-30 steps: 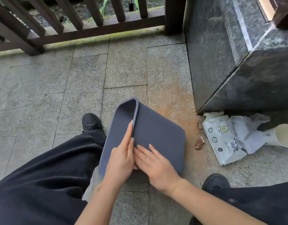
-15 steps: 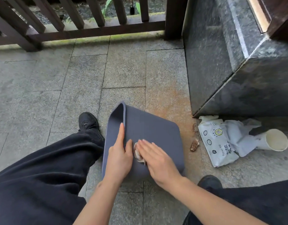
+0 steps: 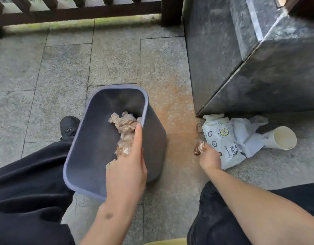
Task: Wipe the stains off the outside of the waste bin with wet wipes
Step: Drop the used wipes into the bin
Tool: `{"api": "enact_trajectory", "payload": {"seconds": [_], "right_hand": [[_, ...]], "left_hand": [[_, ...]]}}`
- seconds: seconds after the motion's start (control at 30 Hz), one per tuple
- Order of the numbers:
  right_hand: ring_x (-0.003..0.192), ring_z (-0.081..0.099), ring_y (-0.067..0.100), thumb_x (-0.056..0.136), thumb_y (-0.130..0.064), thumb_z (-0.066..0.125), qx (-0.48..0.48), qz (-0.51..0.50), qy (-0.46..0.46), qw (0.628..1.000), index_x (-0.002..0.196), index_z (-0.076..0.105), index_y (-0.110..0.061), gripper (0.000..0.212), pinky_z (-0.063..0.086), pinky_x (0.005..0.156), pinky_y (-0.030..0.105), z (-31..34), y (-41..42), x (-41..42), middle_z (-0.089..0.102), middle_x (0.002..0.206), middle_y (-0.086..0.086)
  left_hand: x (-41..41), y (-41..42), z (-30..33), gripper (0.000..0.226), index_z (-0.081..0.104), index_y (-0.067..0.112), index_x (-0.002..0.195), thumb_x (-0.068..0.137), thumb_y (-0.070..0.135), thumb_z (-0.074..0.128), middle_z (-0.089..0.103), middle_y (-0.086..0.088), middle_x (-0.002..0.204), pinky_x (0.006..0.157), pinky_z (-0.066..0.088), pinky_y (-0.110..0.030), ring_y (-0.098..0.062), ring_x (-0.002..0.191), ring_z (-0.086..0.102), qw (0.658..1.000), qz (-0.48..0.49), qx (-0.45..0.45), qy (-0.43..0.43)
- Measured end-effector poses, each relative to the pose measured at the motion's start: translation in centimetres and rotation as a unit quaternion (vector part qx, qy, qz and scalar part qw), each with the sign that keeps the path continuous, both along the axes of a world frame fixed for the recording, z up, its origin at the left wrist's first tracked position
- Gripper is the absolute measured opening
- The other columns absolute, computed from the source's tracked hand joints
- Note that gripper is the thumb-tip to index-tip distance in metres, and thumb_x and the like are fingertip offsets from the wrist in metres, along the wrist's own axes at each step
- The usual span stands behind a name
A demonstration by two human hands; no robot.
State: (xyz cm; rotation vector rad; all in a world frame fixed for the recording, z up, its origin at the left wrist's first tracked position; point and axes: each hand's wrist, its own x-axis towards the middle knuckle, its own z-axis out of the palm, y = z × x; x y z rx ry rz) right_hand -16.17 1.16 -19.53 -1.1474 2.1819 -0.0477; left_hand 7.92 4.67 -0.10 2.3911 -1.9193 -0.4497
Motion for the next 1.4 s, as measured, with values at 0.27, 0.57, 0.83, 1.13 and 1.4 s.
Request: {"api": "enact_trajectory", "payload": {"seconds": [0.27, 0.57, 0.83, 1.13, 1.4], "right_hand": [[0.117, 0.049, 0.034, 0.095, -0.013, 0.052, 0.009, 0.072, 0.099, 0.992, 0.126, 0.058, -0.011, 0.031, 0.043, 0.095, 0.041, -5.0, -1.1, 0.8, 0.052, 0.128, 0.013], [0.111, 0.055, 0.043, 0.091, -0.018, 0.062, 0.011, -0.088, 0.013, 0.996, 0.118, 0.054, -0.004, 0.031, 0.045, 0.091, 0.044, -6.8, -2.2, -0.2, 0.057, 0.12, 0.026], [0.104, 0.062, 0.035, 0.083, -0.029, 0.073, -0.007, -0.2, -0.107, 0.974, 0.107, 0.066, -0.015, 0.029, 0.05, 0.093, 0.039, -1.2, -4.0, 0.2, 0.069, 0.111, 0.014], [0.071, 0.062, 0.015, 0.088, -0.006, 0.068, -0.154, -0.362, -0.42, 0.818, 0.109, 0.063, -0.005, 0.022, 0.051, 0.06, 0.024, 11.3, -5.2, 3.7, 0.068, 0.104, 0.015], [0.087, 0.071, 0.016, 0.085, -0.016, 0.071, -0.283, -0.133, -0.357, 0.88, 0.099, 0.066, -0.022, 0.017, 0.061, 0.075, 0.037, 19.7, -11.1, 6.8, 0.072, 0.094, -0.001]], "left_hand": [[-3.4, 2.6, -3.2, 0.067, 0.033, 0.028, 0.154, 0.092, 0.03, 0.059, 0.048, -0.002, 0.043, 0.033, 0.031, -0.026, -0.025, 0.028, 0.042, 0.994, -0.077, 0.033, 0.076], [-4.7, 3.2, -4.6, 0.07, 0.009, 0.038, 0.156, 0.094, 0.049, 0.04, 0.061, 0.004, 0.056, 0.034, 0.043, -0.025, -0.018, 0.037, 0.053, 0.984, -0.117, 0.038, 0.126], [0.1, -0.3, -1.4, 0.062, 0.03, 0.038, 0.152, 0.095, 0.048, 0.051, 0.069, -0.001, 0.092, 0.076, 0.052, -0.042, -0.027, 0.09, 0.062, 0.985, 0.02, -0.074, 0.156], [10.0, -1.0, -3.8, 0.012, 0.064, 0.012, 0.087, 0.086, 0.022, 0.059, 0.07, -0.009, 0.085, 0.063, 0.046, -0.031, -0.029, 0.085, 0.066, 0.939, 0.211, 0.196, 0.187], [6.3, -7.8, -4.5, 0.014, 0.064, 0.025, 0.097, 0.089, 0.018, 0.055, 0.069, 0.004, 0.084, 0.054, 0.043, -0.023, -0.01, 0.073, 0.063, 0.933, 0.203, 0.079, 0.287]]}}
